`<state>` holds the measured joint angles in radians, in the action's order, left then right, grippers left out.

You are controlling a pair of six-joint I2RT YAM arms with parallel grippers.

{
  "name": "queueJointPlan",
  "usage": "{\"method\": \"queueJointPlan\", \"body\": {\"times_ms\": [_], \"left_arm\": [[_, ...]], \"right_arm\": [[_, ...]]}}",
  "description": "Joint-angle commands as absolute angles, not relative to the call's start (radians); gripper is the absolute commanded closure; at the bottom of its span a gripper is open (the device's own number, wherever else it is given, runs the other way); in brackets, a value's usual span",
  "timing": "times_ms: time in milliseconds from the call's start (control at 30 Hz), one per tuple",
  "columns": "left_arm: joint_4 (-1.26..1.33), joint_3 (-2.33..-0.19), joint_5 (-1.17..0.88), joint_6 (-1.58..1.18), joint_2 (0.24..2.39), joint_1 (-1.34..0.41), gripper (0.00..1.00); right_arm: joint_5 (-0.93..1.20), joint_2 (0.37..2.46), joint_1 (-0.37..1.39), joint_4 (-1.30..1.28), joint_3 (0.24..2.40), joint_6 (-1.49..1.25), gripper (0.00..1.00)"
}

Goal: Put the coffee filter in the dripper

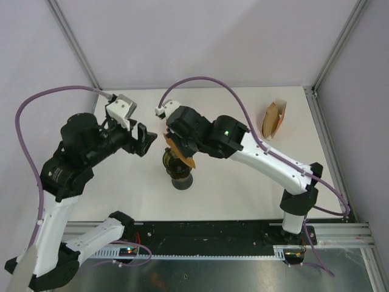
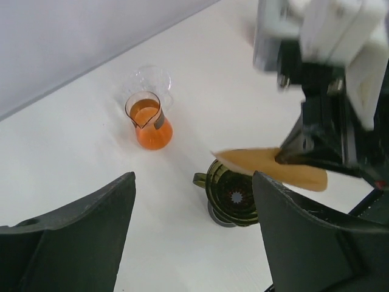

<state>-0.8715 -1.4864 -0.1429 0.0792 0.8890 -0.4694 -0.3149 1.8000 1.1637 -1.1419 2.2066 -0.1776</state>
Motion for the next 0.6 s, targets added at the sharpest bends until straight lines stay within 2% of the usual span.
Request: {"method": "queueJointPlan", "body": {"times_ms": [0, 300, 567], "left_arm": [[-0.878, -1.467, -0.184, 0.052, 0.940, -0.424, 0.18], [-0.878, -1.349, -0.486, 0.016, 1.008, -0.172, 0.21], [-0.857, -1.283, -0.582, -0.018, 1.063, -0.144, 0.25]], "right_arm": [[-0.219, 1.864, 1.161, -1.269, 2.282, -0.185, 1.00], [-0.137, 1.922, 1.097, -1.225, 2.279, -0.174, 1.00], [-0.072, 1.960, 1.053, -1.175, 2.276, -0.169, 1.00]]}}
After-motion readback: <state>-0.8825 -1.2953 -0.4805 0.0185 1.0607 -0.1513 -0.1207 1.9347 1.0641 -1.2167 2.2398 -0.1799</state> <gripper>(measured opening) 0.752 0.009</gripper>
